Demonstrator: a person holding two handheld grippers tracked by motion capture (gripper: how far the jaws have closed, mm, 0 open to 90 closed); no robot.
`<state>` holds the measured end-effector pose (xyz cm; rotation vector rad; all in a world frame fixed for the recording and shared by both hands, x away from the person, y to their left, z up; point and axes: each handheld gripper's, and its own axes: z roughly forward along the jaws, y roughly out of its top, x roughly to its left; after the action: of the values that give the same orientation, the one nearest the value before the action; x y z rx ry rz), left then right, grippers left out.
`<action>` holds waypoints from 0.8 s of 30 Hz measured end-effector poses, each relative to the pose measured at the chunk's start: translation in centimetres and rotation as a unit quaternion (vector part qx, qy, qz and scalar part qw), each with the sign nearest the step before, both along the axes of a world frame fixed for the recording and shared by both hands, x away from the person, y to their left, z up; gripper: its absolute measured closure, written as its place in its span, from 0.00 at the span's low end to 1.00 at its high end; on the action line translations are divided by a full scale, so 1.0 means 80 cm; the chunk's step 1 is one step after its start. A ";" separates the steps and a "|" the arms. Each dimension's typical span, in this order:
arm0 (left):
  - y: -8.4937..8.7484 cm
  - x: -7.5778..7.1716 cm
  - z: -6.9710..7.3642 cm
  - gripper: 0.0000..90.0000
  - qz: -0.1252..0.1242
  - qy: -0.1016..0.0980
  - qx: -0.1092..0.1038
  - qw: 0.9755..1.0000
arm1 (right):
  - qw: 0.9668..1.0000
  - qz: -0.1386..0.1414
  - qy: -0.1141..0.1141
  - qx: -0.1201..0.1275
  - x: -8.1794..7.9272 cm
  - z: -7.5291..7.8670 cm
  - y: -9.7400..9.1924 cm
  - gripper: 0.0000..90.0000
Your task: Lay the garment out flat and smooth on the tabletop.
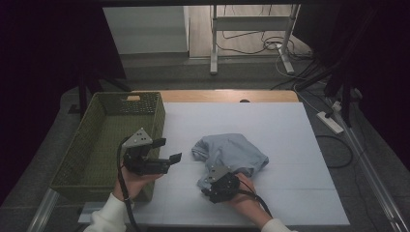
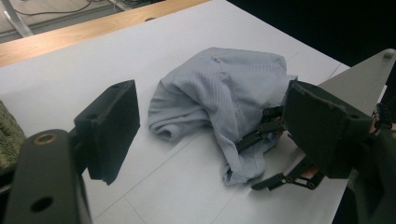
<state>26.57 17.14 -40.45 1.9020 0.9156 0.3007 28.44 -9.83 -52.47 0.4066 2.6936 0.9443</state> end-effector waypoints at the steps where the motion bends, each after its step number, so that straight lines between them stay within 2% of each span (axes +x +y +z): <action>1: 0.000 0.000 0.000 0.22 -0.001 0.000 0.000 1.000 | 1.000 -0.003 -0.003 -0.001 0.001 0.001 -0.001 0.60; 5: -0.001 0.000 0.000 0.22 -0.001 0.000 0.002 1.000 | 1.000 0.000 0.002 -0.002 0.004 0.004 -0.007 0.80; 6: -0.001 0.000 0.000 0.22 -0.001 0.000 0.002 1.000 | 1.000 0.004 -0.002 -0.003 0.004 0.006 -0.008 0.87; 8: -0.001 -0.001 0.000 0.22 -0.002 -0.001 0.002 1.000 | 1.000 0.005 -0.013 -0.004 0.003 0.011 -0.012 0.92; 12: 0.000 -0.001 0.000 0.22 -0.002 -0.001 0.001 1.000 | 1.000 0.001 -0.020 0.015 0.002 0.025 -0.026 0.94; 17: 0.000 -0.001 0.001 0.22 -0.002 -0.002 0.000 1.000 | 0.998 -0.011 -0.036 0.053 -0.005 0.050 -0.058 0.94; 24: -0.003 -0.001 0.000 0.22 -0.004 -0.001 0.001 1.000 | 0.991 -0.065 -0.052 0.103 -0.005 0.081 -0.125 0.94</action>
<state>26.51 16.87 -40.42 1.9076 0.9059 0.2985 28.06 -19.85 -45.98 0.5501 2.4521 1.1748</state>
